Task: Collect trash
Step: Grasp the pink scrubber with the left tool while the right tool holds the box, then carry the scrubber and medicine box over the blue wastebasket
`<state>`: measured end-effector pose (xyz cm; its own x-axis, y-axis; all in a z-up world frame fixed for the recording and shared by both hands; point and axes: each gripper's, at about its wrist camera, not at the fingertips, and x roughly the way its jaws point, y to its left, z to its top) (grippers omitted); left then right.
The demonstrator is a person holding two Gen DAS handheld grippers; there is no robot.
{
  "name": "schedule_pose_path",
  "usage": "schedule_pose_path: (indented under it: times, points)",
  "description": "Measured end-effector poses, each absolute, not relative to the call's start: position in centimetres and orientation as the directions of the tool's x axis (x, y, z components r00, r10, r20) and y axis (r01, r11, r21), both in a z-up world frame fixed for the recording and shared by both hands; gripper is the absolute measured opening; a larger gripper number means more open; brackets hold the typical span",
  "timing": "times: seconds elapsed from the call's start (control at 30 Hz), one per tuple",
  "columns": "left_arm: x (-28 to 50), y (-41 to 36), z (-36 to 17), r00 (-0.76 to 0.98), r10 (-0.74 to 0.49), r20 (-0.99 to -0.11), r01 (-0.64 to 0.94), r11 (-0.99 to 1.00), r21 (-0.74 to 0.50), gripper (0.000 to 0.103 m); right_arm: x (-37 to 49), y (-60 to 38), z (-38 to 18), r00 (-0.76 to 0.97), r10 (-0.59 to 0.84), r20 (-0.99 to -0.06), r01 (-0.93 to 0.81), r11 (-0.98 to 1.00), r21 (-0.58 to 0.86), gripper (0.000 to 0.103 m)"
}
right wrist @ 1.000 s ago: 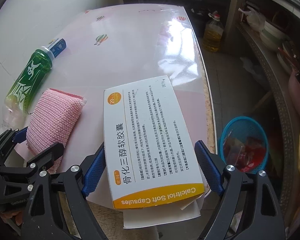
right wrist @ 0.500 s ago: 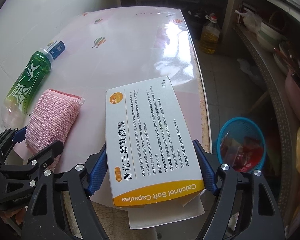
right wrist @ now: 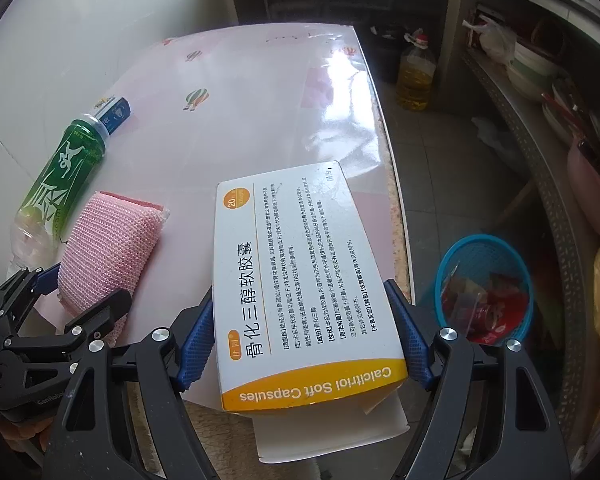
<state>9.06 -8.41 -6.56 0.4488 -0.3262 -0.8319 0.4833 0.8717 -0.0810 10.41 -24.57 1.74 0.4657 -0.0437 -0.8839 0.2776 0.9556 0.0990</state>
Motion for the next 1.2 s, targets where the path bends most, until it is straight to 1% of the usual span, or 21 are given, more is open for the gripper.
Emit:
schedule_pose_path:
  times: [1.2]
  points:
    - [8.93, -8.04, -5.56, 0.476, -0.319, -0.82, 0.486, 0.872, -0.057, 0.08, 10.34, -24.82, 2.06, 0.472, -0.044, -0.88, 0.284, 0.953, 0.105, 0.073]
